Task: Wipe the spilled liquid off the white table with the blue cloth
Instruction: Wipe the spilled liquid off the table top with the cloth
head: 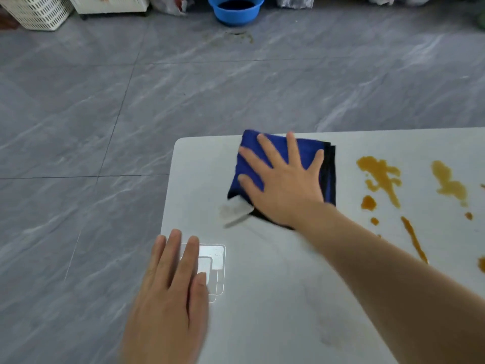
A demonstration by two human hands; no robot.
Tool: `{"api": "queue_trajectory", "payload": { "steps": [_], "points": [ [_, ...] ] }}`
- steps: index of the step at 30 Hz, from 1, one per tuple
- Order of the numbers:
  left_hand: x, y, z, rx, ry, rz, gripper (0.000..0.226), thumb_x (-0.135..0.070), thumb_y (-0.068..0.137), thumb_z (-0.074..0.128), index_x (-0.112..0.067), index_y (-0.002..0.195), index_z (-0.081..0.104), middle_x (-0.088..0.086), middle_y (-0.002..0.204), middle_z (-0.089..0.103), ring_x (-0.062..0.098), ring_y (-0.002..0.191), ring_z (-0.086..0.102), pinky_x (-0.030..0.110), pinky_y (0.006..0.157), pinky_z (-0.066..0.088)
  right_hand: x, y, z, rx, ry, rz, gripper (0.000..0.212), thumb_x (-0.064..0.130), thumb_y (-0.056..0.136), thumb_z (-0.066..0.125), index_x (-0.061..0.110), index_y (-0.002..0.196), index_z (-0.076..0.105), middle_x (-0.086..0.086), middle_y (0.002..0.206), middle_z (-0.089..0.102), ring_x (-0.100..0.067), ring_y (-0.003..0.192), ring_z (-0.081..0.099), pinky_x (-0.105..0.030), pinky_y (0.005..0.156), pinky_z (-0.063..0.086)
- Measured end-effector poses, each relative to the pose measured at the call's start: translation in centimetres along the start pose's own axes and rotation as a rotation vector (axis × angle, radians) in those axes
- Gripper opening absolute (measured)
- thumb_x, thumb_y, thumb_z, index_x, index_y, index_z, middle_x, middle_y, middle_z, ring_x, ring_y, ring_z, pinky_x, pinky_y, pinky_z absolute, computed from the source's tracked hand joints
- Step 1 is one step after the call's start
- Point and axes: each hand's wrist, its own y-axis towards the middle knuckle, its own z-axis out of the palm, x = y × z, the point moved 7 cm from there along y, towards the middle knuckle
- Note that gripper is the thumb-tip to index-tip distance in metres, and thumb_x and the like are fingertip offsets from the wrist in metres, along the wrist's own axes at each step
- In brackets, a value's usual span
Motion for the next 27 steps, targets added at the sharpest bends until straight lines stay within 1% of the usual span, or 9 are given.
{"api": "queue_trajectory", "payload": {
  "steps": [3, 6, 10, 13, 15, 18, 21, 24, 27],
  "points": [
    [-0.2, 0.0, 0.0, 0.008, 0.006, -0.006, 0.054, -0.04, 0.089, 0.025, -0.015, 0.132, 0.047, 0.002, 0.144, 0.036, 0.016, 0.137, 0.026, 0.038, 0.098, 0.033, -6.2, 0.6, -0.8, 0.008, 0.013, 0.214, 0.055, 0.062, 0.09, 0.012, 0.048, 0.142, 0.0, 0.013, 0.157, -0.006, -0.033, 0.142, -0.015, -0.073, 0.101, -0.004],
    [-0.1, 0.0, -0.1, 0.011, -0.027, -0.024, 0.054, -0.04, 0.086, 0.026, -0.018, 0.134, 0.04, -0.002, 0.145, 0.031, 0.006, 0.138, 0.016, 0.036, 0.101, 0.03, -10.4, -3.3, -1.0, 0.02, 0.027, 0.392, 0.058, 0.062, 0.088, 0.006, 0.047, 0.142, -0.004, 0.011, 0.157, -0.009, -0.032, 0.141, -0.016, -0.073, 0.102, -0.003],
    [-0.4, 0.2, 0.0, 0.033, -0.041, -0.032, 0.058, -0.04, 0.085, 0.025, -0.014, 0.133, 0.043, 0.0, 0.144, 0.031, 0.01, 0.138, 0.019, 0.038, 0.099, 0.029, -6.5, -8.0, 0.4, 0.052, -0.017, 0.254, 0.061, 0.064, 0.081, -0.008, 0.046, 0.139, -0.014, 0.01, 0.155, -0.018, -0.034, 0.138, -0.025, -0.072, 0.102, -0.006],
    [-0.7, 0.4, -0.1, 0.022, -0.044, -0.035, 0.058, -0.038, 0.085, 0.026, -0.009, 0.13, 0.047, 0.003, 0.142, 0.034, 0.024, 0.135, 0.03, 0.039, 0.094, 0.031, -4.6, -6.9, 0.4, 0.042, -0.025, 0.096, 0.063, 0.066, 0.081, -0.006, 0.047, 0.14, -0.009, 0.011, 0.156, -0.013, -0.035, 0.14, -0.021, -0.071, 0.102, -0.006],
    [-0.5, 0.4, 0.0, 0.018, -0.054, -0.024, 0.059, -0.04, 0.085, 0.026, -0.009, 0.131, 0.044, 0.003, 0.143, 0.034, 0.024, 0.135, 0.03, 0.04, 0.096, 0.031, -5.4, -4.7, -0.1, 0.014, -0.029, 0.059, 0.062, 0.068, 0.081, -0.004, 0.05, 0.14, -0.005, 0.013, 0.156, -0.01, -0.032, 0.141, -0.016, -0.07, 0.103, -0.003],
    [0.0, 0.2, 0.2, 0.016, -0.091, -0.047, 0.058, -0.043, 0.084, 0.026, -0.017, 0.134, 0.034, -0.002, 0.145, 0.03, 0.013, 0.139, 0.021, 0.04, 0.103, 0.026, -8.6, -1.9, -0.6, 0.021, -0.009, 0.139, 0.059, 0.067, 0.084, 0.004, 0.052, 0.14, -0.003, 0.016, 0.156, -0.008, -0.029, 0.142, -0.014, -0.071, 0.102, -0.003],
    [0.1, 0.0, 0.3, 0.02, -0.092, -0.035, 0.057, -0.043, 0.085, 0.026, -0.017, 0.135, 0.036, -0.003, 0.146, 0.028, 0.013, 0.139, 0.019, 0.04, 0.107, 0.023, -12.2, -2.5, -1.0, 0.012, 0.017, 0.278, 0.057, 0.066, 0.086, 0.007, 0.051, 0.14, -0.003, 0.015, 0.156, -0.006, -0.028, 0.143, -0.014, -0.071, 0.104, -0.002],
    [0.1, -0.1, 0.3, 0.034, -0.062, -0.039, 0.059, -0.044, 0.086, 0.024, -0.016, 0.136, 0.037, -0.005, 0.147, 0.025, 0.011, 0.14, 0.016, 0.033, 0.11, 0.018, -13.7, -6.5, -0.9, 0.034, 0.016, 0.373, 0.06, 0.067, 0.083, 0.003, 0.051, 0.14, -0.007, 0.014, 0.156, -0.009, -0.027, 0.142, -0.016, -0.069, 0.104, -0.004],
    [0.3, -0.1, 0.4, 0.054, -0.061, -0.071, 0.063, -0.047, 0.086, 0.02, -0.018, 0.138, 0.038, -0.01, 0.148, 0.02, 0.006, 0.141, 0.011, 0.028, 0.11, 0.014, -11.6, -10.2, -0.3, 0.068, -0.028, 0.324, 0.062, 0.068, 0.08, -0.007, 0.049, 0.138, -0.016, 0.013, 0.155, -0.015, -0.028, 0.141, -0.021, -0.068, 0.105, -0.002]
  ]
}}
